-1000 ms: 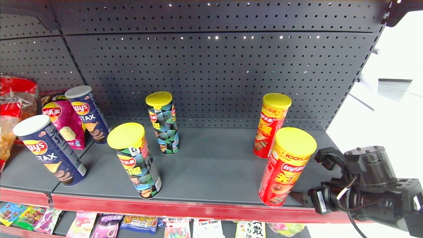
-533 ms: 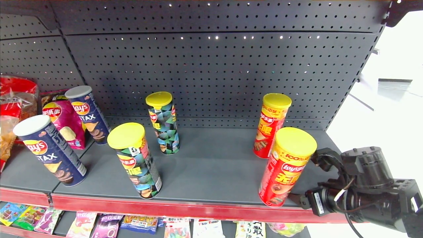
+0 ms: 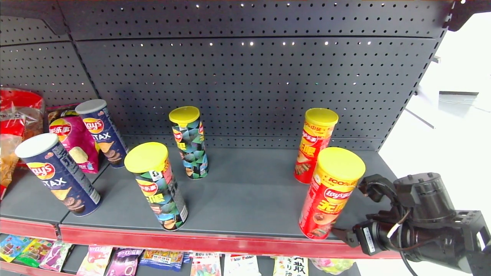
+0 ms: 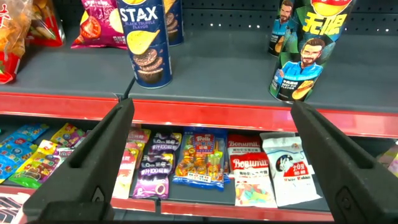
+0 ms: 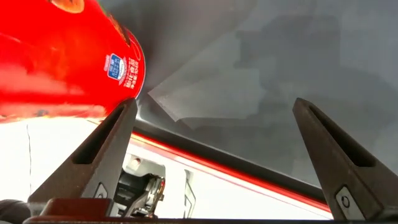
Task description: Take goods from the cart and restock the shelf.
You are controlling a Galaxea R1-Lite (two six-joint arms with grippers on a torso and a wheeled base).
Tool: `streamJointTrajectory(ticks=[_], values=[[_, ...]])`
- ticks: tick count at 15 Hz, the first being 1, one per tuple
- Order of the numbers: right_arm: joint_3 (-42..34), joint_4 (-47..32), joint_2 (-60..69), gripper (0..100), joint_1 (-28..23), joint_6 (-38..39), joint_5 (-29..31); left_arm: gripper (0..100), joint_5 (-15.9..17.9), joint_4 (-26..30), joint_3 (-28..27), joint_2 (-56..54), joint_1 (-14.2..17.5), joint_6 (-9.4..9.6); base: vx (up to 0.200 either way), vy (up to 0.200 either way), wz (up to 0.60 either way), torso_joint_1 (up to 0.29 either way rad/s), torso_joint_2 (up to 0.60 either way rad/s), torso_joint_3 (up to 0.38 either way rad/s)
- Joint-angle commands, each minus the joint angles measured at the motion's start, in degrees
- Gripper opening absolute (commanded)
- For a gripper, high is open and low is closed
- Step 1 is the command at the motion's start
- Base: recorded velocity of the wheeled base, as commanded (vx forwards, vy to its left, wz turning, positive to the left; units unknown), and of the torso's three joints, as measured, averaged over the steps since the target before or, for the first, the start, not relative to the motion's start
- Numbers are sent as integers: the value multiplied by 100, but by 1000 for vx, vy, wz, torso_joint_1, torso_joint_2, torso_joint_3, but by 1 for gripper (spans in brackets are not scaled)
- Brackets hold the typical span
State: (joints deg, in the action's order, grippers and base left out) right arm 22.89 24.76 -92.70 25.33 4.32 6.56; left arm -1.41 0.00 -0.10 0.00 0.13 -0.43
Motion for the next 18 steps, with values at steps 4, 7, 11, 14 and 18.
streamJointTrajectory(ticks=[4, 7, 11, 14, 18], values=[[5, 3, -29, 100, 104, 61, 3, 100, 1, 0, 1, 0, 4, -1, 0, 0, 0, 0, 0, 0], [13, 3, -64, 100, 174, 87, 3, 100, -8, 0, 1, 0, 4, -1, 0, 0, 0, 0, 0, 0], [13, 3, -73, 100, 174, 78, 12, 100, 1, 0, 1, 0, 4, -1, 0, 0, 0, 0, 0, 0], [31, -6, -20, 100, 60, 34, 47, 100, -8, 0, 1, 0, 4, -1, 0, 0, 0, 0, 0, 0], [66, 3, -126, 100, -55, 34, 56, 100, 1, 0, 1, 0, 4, -1, 0, 0, 0, 0, 0, 0]])
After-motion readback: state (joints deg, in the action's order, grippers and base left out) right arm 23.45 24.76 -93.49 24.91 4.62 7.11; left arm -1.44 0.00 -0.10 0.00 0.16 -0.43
